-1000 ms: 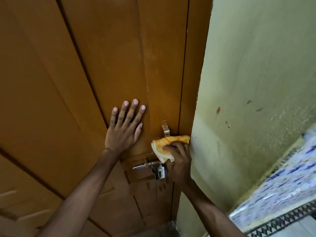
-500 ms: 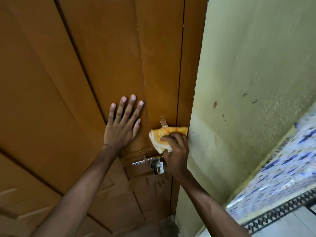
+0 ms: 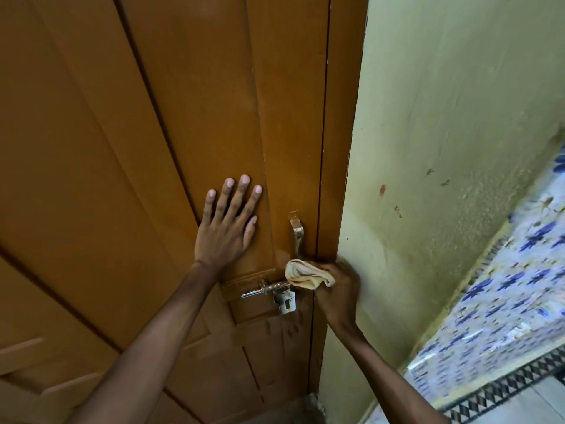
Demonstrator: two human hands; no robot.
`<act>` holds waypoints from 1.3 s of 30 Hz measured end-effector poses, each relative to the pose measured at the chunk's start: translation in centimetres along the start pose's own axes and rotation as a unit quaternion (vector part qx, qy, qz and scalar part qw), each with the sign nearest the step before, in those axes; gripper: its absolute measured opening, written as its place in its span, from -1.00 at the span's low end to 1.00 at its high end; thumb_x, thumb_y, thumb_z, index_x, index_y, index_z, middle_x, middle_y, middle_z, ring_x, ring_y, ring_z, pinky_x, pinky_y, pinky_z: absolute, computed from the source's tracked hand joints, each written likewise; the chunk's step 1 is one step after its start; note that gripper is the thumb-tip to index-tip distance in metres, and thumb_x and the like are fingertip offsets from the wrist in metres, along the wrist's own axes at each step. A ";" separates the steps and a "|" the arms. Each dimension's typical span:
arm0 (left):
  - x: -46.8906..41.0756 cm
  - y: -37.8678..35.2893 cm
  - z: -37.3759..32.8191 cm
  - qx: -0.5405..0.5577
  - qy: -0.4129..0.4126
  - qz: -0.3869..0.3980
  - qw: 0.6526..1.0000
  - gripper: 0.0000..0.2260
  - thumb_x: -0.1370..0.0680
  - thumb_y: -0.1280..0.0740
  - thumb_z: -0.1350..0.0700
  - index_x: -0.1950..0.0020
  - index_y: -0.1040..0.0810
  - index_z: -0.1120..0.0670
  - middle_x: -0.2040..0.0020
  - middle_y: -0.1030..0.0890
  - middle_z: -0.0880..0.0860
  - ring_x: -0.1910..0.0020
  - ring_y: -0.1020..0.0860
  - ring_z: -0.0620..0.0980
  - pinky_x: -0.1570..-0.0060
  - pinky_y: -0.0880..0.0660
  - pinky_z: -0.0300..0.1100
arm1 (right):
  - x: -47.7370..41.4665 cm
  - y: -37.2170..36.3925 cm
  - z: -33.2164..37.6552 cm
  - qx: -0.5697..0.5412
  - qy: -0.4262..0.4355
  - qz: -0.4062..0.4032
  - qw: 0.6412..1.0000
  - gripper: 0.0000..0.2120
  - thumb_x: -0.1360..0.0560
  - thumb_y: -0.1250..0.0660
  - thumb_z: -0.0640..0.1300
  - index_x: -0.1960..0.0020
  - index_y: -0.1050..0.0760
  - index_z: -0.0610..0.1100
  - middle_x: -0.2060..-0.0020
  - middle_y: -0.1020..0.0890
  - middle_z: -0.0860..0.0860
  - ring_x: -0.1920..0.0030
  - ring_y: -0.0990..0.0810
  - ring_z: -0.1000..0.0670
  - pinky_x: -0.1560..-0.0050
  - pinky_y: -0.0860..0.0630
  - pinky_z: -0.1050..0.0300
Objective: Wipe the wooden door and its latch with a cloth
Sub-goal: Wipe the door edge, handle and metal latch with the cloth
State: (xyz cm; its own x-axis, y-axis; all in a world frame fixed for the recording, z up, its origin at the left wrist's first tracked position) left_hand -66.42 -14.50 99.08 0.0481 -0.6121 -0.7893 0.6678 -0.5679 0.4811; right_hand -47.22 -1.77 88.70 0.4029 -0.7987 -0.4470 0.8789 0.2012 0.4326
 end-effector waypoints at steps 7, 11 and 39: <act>0.0 0.0 0.0 0.005 0.007 0.005 1.000 -0.45 -0.73 -0.08 -0.09 -0.67 -0.01 0.02 -0.65 0.11 0.09 -0.63 0.19 0.10 -0.58 0.20 0.10 | 4.0 -2.7 -3.6 -0.445 -0.536 0.024 0.717 -0.82 -0.47 -0.33 -0.34 -0.06 -0.54 -0.21 0.12 -0.64 -0.12 0.15 -0.61 -0.09 0.23 -0.55 0.07; 0.1 -0.1 0.1 0.002 0.008 0.004 1.000 -0.45 -0.73 -0.09 -0.09 -0.68 -0.01 0.01 -0.65 0.11 0.09 -0.63 0.19 0.10 -0.58 0.18 0.11 | 2.6 -5.6 -0.3 -0.502 -0.546 0.092 0.664 -0.87 -0.52 -0.27 -0.40 0.02 -0.52 -0.23 0.10 -0.61 -0.16 0.10 -0.58 -0.10 0.05 -0.55 -0.01; 0.2 -0.6 0.1 -0.033 -0.001 -0.022 0.999 -0.43 -0.72 -0.08 -0.11 -0.67 0.02 0.02 -0.65 0.21 0.09 -0.62 0.23 0.11 -0.57 0.19 0.12 | 2.3 -5.6 -1.6 -0.495 -0.571 0.028 0.655 -0.76 -0.58 -0.14 -0.34 -0.20 -0.47 -0.27 0.07 -0.61 -0.19 0.18 -0.60 -0.11 0.41 -0.63 0.12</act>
State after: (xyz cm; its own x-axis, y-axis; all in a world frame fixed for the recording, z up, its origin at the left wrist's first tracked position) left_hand -66.88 -14.30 98.61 0.0161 -0.5880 -0.8087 0.7169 -0.5570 0.4193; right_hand -50.82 -3.86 84.01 0.4845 -0.5644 0.6684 0.8335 0.0659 -0.5486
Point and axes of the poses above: each hand's wrist, its own x-axis away from the middle knuckle, its own y-axis out of the back of the hand, z = x × y, the point moved 6 cm from there along -x, towards the middle knuckle
